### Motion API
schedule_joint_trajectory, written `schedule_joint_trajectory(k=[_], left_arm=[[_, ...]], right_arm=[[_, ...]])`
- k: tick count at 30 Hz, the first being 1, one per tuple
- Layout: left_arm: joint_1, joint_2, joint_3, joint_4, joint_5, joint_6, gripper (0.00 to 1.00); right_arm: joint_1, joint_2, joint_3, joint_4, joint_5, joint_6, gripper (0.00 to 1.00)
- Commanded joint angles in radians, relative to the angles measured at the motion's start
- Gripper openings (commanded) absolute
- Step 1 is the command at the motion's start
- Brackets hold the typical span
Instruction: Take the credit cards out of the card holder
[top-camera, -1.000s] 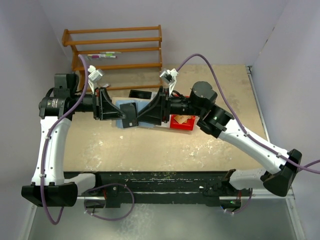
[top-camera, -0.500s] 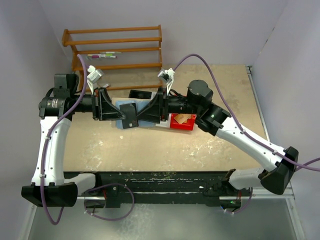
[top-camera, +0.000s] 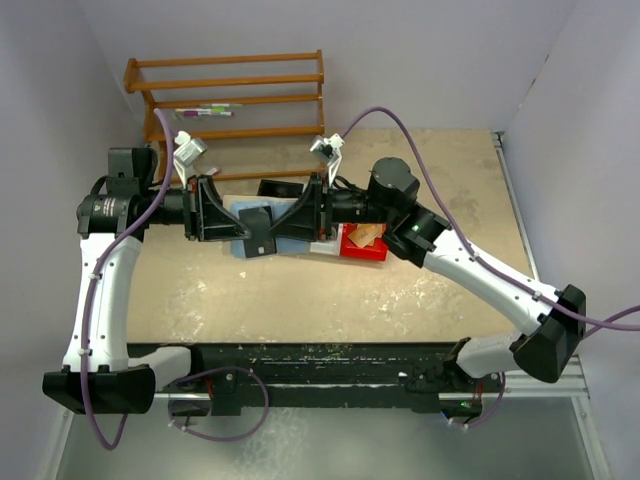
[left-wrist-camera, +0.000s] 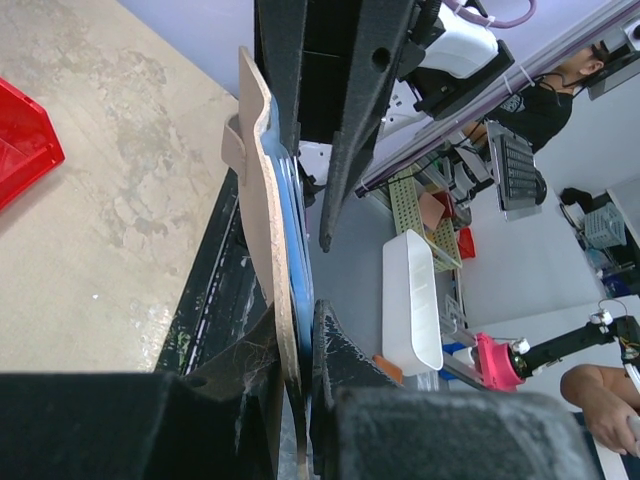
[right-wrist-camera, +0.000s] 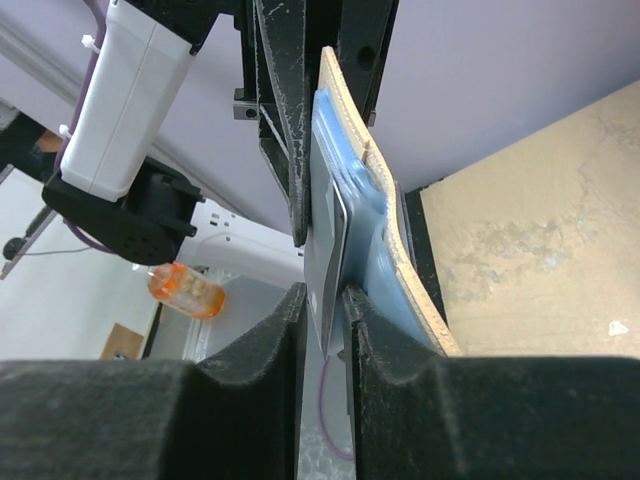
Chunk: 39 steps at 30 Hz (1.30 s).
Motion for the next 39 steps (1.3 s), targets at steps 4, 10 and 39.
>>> schedule_joint_trajectory(k=[4,10,39], left_arm=[[-0.002,-0.028,0.006,0.014,0.052,-0.006,0.15],[-0.002,-0.028,0.0,0.015,0.094,-0.004,0.33],[-0.002,-0.062,-0.046,0.095,0.171,-0.072,0.17]], right_arm=[[-0.003,-0.01,-0.037,0.19,-0.074,0.107,0.11],[-0.003,-0.009,-0.079,0.296,-0.095,0.174,0.0],[-0.048,-0.06,-0.156,0.344,-0.054,0.222,0.0]])
